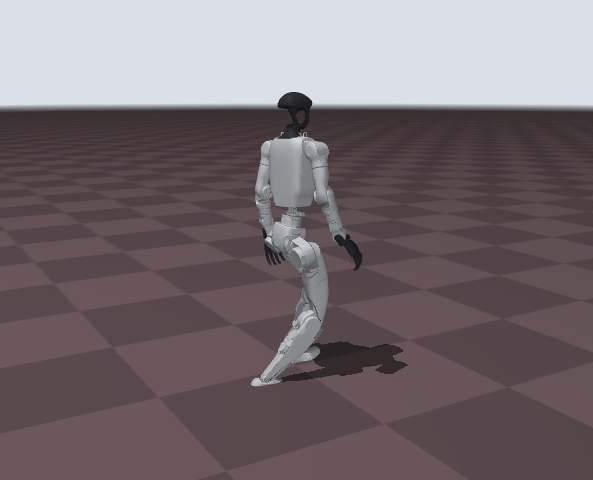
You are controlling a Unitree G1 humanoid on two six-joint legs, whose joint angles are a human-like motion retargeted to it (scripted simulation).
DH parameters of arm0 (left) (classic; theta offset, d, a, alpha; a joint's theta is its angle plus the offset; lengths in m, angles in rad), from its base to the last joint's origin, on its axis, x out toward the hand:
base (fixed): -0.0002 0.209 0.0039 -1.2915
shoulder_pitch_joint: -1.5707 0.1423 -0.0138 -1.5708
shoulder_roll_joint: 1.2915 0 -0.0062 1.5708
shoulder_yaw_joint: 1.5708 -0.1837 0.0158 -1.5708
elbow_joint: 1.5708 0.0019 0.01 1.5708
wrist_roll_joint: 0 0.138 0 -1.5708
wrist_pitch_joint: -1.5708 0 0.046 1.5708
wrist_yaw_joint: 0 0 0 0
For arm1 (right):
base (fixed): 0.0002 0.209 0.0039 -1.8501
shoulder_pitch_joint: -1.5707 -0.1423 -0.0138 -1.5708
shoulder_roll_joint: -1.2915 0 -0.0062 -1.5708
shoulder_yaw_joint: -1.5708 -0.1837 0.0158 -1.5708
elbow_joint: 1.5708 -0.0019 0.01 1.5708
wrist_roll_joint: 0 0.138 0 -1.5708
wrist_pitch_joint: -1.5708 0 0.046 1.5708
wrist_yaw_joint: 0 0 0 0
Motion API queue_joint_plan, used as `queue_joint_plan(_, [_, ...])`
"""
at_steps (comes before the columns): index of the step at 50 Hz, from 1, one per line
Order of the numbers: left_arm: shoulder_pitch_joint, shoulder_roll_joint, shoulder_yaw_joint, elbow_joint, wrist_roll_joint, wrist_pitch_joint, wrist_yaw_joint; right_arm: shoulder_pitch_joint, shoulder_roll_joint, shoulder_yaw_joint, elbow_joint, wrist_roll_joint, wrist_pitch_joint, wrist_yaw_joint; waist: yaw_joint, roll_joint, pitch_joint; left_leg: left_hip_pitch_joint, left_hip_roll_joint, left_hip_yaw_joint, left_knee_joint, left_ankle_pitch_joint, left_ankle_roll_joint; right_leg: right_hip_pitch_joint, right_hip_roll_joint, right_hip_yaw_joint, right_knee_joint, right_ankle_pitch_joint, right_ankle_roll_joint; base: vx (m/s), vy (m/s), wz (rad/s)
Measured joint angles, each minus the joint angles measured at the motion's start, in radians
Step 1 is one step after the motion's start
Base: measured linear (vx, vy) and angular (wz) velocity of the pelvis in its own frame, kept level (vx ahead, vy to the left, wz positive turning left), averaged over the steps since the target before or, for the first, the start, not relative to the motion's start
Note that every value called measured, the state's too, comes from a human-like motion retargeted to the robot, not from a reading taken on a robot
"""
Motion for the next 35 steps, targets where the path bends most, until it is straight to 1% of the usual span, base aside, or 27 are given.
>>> queue_joint_plan(2, [-0.019, 0.001, 0.01, 0.031, -0.006, -0.016, -0.006, -0.019, 0.003, 0.0, 0.02, 0.005, -0.017, 0.009, -0.012, -0.028, -0.064, -0.052, -0.02, 0.012, -0.031, 0.029, 0.003, -0.077, -0.021, 0.019, 0.035, -0.001, 0.004, 0.0, 0.0, 0.0])
queue_joint_plan(5, [-0.024, 0.004, 0.013, 0.039, -0.012, -0.017, -0.013, -0.008, 0.005, 0.0, 0.015, 0.013, -0.019, 0.022, -0.031, -0.051, -0.093, -0.042, -0.052, 0.022, -0.049, 0.052, 0.009, -0.098, -0.054, 0.036, 0.096, 0.011, 0.016, 0.0, 0.0, 0.0])
queue_joint_plan(7, [-0.029, 0.004, 0.011, 0.035, -0.013, -0.017, -0.013, 0.003, 0.005, 0.0, 0.01, 0.02, -0.021, 0.03, -0.046, -0.06, -0.098, -0.024, -0.072, 0.029, -0.044, 0.052, 0.014, -0.106, -0.078, 0.046, 0.164, 0.032, 0.029, 0.0, 0.0, 0.0])
queue_joint_plan(9, [-0.046, 0.006, 0.01, 0.03, -0.014, -0.015, -0.013, 0.01, 0.003, -0.004, 0.003, 0.031, -0.021, 0.044, -0.064, -0.078, -0.098, 0.014, -0.105, 0.039, -0.075, 0.056, 0.025, -0.116, -0.115, 0.061, 0.241, 0.075, 0.047, 0.02, 0.02, 0.09])
queue_joint_plan(13, [-0.093, 0.008, 0.001, 0.016, -0.013, -0.016, -0.006, 0.021, 0.0, -0.016, -0.01, 0.058, -0.024, 0.065, -0.11, -0.104, -0.095, 0.077, -0.163, 0.056, -0.124, 0.048, 0.045, -0.189, -0.202, 0.086, 0.465, 0.21, 0.075, 0.01, 0.01, 0.05])
queue_joint_plan(15, [-0.125, 0.012, -0.003, 0.005, -0.013, -0.017, 0.001, 0.022, -0.002, -0.024, -0.017, 0.068, -0.026, 0.071, -0.133, -0.107, -0.095, 0.108, -0.179, 0.06, -0.151, 0.04, 0.053, -0.246, -0.238, 0.096, 0.568, 0.262, 0.07, 0.0, 0.0, 0.0])
queue_joint_plan(16, [-0.143, 0.015, -0.005, -0.002, -0.014, -0.017, 0.005, 0.023, -0.004, -0.029, -0.021, 0.07, -0.028, 0.071, -0.144, -0.103, -0.096, 0.123, -0.18, 0.06, -0.163, 0.034, 0.055, -0.276, -0.251, 0.099, 0.606, 0.27, 0.061, 0.0, 0.0, 0.0])
queue_joint_plan(18, [-0.181, 0.021, -0.008, -0.016, -0.014, -0.016, 0.015, 0.025, -0.007, -0.039, -0.03, 0.074, -0.031, 0.071, -0.164, -0.092, -0.097, 0.155, -0.177, 0.061, -0.188, 0.022, 0.056, -0.338, -0.27, 0.101, 0.664, 0.269, 0.039, 0.0, 0.0, 0.0])
queue_joint_plan(20, [-0.221, 0.027, -0.009, -0.03, -0.015, -0.013, 0.025, 0.028, -0.011, -0.047, -0.04, 0.074, -0.033, 0.068, -0.182, -0.075, -0.098, 0.189, -0.169, 0.059, -0.216, 0.011, 0.055, -0.4, -0.279, 0.097, 0.687, 0.245, 0.015, 0.01, 0.02, -0.09])
queue_joint_plan(23, [-0.276, 0.034, -0.006, -0.053, -0.018, -0.009, 0.039, 0.036, -0.016, -0.055, -0.053, 0.071, -0.034, 0.059, -0.209, -0.05, -0.102, 0.235, -0.156, 0.056, -0.265, 0.004, 0.046, -0.485, -0.285, 0.082, 0.655, 0.196, -0.011, 0.0, 0.0, 0.0])
queue_joint_plan(27, [-0.339, 0.04, -0.002, -0.086, -0.024, -0.008, 0.052, 0.043, -0.022, -0.064, -0.06, 0.066, -0.026, 0.046, -0.234, -0.019, -0.109, 0.291, -0.139, 0.047, -0.337, 0.007, 0.032, -0.573, -0.265, 0.057, 0.517, 0.151, -0.017, 0.0, 0.0, 0.0])
queue_joint_plan(35, [-0.4, 0.044, -0.016, -0.134, -0.016, -0.03, 0.045, 0.052, -0.03, -0.075, -0.033, 0.066, -0.006, 0.034, -0.234, 0.03, -0.135, 0.377, -0.094, 0.038, -0.463, 0.021, 0.016, -0.655, -0.128, 0.067, 0.134, 0.166, 0.037, 0.0, 0.0, 0.0])
